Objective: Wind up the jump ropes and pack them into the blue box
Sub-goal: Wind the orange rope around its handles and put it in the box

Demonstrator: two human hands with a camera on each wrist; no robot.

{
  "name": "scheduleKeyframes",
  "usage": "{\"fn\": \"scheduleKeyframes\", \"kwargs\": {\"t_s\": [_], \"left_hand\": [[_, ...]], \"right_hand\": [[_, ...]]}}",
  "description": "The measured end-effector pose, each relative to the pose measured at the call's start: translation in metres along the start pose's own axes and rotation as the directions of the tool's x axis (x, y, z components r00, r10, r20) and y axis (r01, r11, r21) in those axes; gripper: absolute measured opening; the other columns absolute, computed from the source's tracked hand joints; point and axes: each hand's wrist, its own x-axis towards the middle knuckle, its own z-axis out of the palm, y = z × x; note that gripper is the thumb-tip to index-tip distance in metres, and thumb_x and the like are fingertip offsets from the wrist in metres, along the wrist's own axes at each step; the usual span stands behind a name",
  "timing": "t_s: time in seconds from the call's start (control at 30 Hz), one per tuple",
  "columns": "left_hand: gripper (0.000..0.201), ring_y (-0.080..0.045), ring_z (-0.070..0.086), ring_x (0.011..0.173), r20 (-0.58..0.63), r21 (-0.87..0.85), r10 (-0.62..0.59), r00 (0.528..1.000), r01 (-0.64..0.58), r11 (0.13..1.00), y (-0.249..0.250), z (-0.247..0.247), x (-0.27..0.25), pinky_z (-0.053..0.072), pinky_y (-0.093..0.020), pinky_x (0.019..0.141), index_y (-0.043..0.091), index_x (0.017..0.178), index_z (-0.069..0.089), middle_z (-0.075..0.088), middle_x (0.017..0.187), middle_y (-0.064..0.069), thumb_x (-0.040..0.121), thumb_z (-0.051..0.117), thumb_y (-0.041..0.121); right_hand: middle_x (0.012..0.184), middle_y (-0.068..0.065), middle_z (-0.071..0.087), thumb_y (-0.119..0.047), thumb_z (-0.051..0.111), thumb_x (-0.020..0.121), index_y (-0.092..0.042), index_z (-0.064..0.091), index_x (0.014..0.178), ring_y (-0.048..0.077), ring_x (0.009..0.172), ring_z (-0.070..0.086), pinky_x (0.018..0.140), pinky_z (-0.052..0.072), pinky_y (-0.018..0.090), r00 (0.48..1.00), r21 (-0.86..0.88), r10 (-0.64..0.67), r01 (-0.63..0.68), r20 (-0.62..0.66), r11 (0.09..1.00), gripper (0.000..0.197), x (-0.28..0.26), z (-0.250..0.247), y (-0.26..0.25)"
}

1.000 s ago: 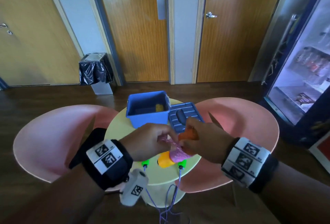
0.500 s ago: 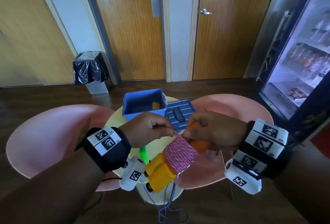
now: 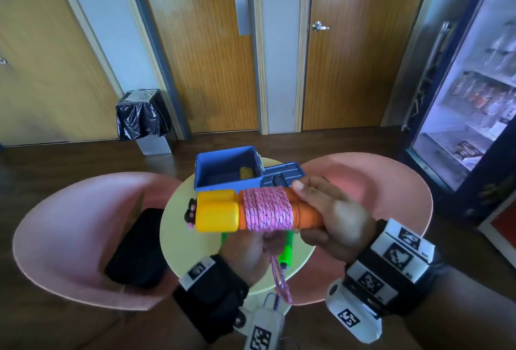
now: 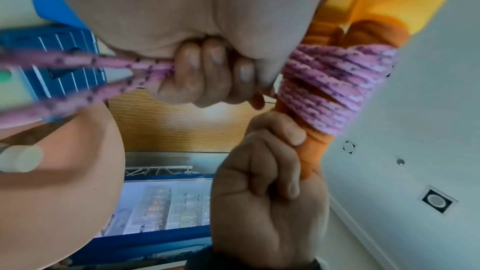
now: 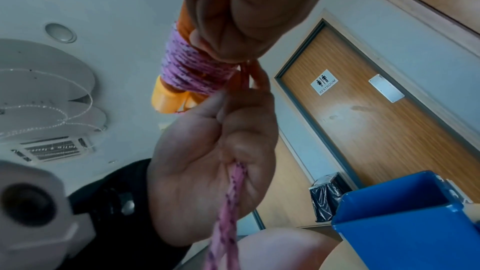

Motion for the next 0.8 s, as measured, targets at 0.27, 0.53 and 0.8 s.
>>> {"fn": "scheduleKeyframes", "kwargs": {"t_s": [0.27, 0.53, 0.8], "left_hand": [[0.036, 0.0, 0.043, 0.04, -0.224, 0.441, 0.17, 0.96, -0.055, 0.896, 0.006, 0.004, -0.002, 0.036, -0.018, 0.048, 0.019, 0.061, 0.047, 0.048, 0.041, 0.011, 0.093, 0.05, 0.005], [0.035, -0.023, 0.045, 0.056, -0.149, 0.514, 0.163, 0.975, -0.065, 0.855, 0.005, 0.006, -0.006, 0.037, -0.032, 0.059, 0.001, 0.073, 0.054, 0.05, 0.06, -0.016, 0.089, 0.043, 0.031], [0.026, -0.003, 0.037, 0.046, -0.032, 0.788, 0.115, 0.993, -0.046, 0.614, 0.011, -0.001, -0.012, 0.028, -0.02, 0.051, 0.017, 0.077, 0.058, 0.043, 0.045, 0.011, 0.1, 0.046, 0.018]], "right_hand": [[0.045, 0.009, 0.049, -0.028, 0.052, 0.099, -0.006, 0.048, 0.084, 0.016, 0.036, 0.029, 0.034, 0.018, 0.018, 0.971, -0.051, -0.097, 0.088, -0.218, 0.995, 0.027, 0.016, 0.014, 0.019], [0.067, 0.009, 0.055, -0.046, 0.062, 0.087, -0.02, 0.052, 0.085, 0.013, 0.043, 0.056, 0.04, 0.041, 0.023, 0.872, -0.427, -0.315, 0.139, -0.375, 0.894, 0.028, 0.04, 0.0, 0.021], [0.082, -0.005, 0.057, -0.042, 0.061, 0.09, -0.019, 0.05, 0.102, 0.009, 0.073, 0.058, 0.06, 0.043, 0.026, 0.821, -0.76, -0.468, 0.065, -0.327, 0.646, 0.028, 0.05, -0.024, 0.03]]}}
